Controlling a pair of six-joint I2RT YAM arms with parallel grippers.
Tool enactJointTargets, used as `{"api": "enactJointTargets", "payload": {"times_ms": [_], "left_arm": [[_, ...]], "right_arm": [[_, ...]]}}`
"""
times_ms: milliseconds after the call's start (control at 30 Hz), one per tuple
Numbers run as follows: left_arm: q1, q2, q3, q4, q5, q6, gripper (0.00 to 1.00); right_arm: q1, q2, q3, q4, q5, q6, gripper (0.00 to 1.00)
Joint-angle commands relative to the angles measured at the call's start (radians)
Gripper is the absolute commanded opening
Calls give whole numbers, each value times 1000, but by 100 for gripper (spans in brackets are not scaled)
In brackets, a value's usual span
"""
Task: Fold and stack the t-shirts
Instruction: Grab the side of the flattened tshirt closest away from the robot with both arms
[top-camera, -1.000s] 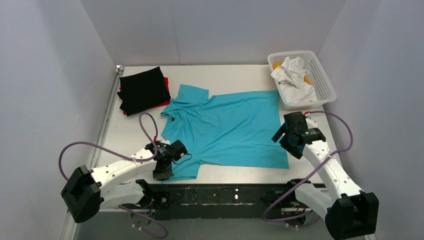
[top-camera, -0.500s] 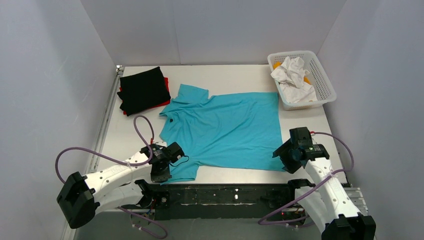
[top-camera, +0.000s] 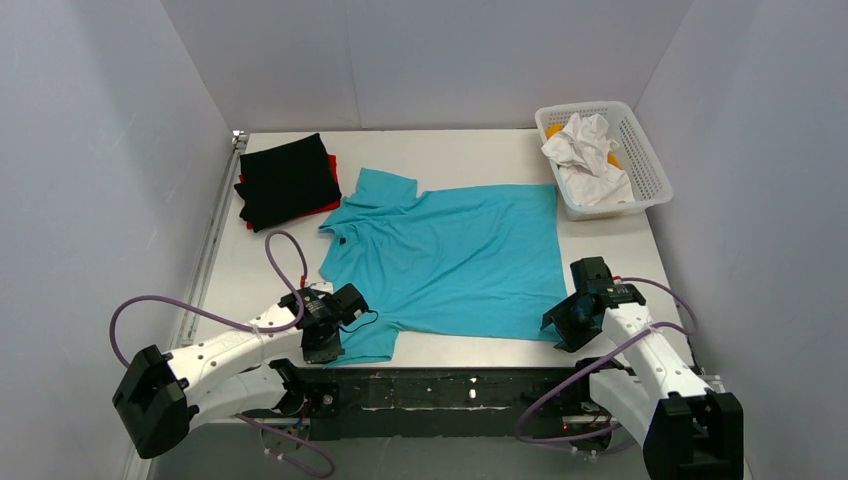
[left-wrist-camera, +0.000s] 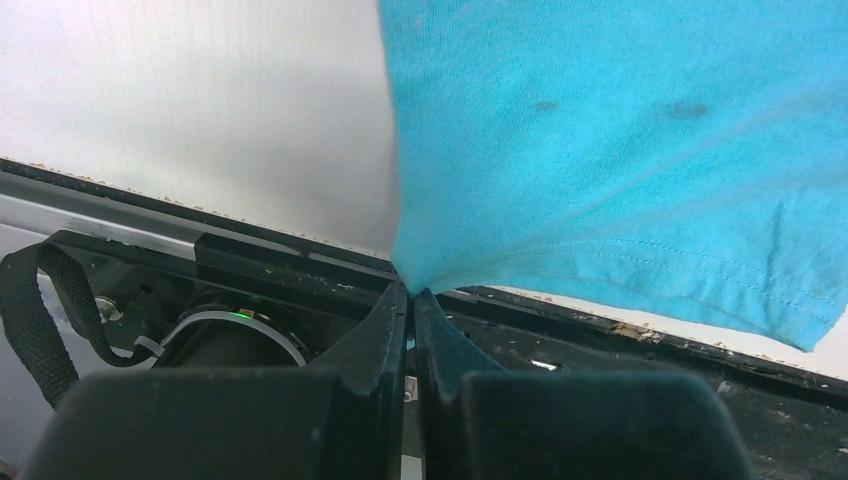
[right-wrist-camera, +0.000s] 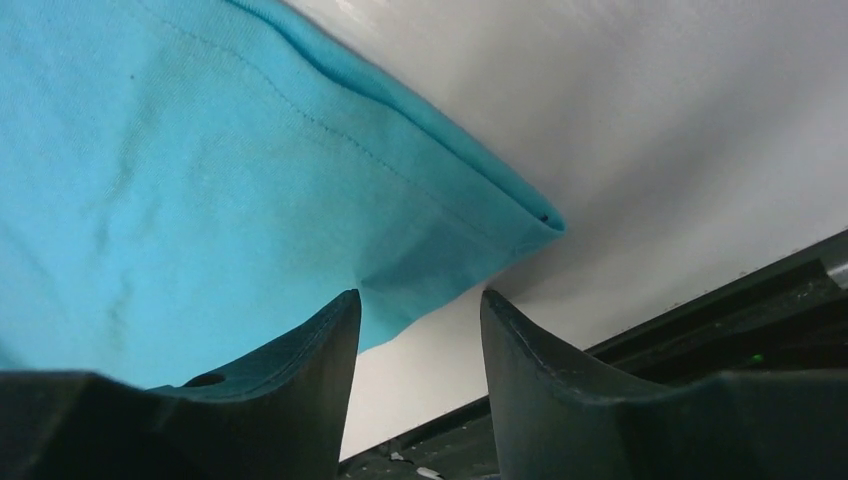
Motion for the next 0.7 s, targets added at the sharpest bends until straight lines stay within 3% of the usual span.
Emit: {"api": "enactJointTargets", "payload": {"times_ms": [0, 267, 500, 600, 667], "left_arm": [[0, 3, 15, -127, -31, -16, 0], [0, 14, 25, -140, -31, -36, 0], [0, 20, 44, -142, -35, -34, 0], [0, 25, 51, -147, -33, -30, 0], [0, 19, 69, -174, -27, -33, 0]], "right_arm": [[-4, 60, 13, 48, 58, 8, 53], [-4, 84, 26, 71, 115, -25, 28], [-4, 104, 33, 96, 125, -64, 21], [-4, 124, 40, 109, 96, -91, 1], [-4, 130, 64, 75, 65, -124, 1]]}}
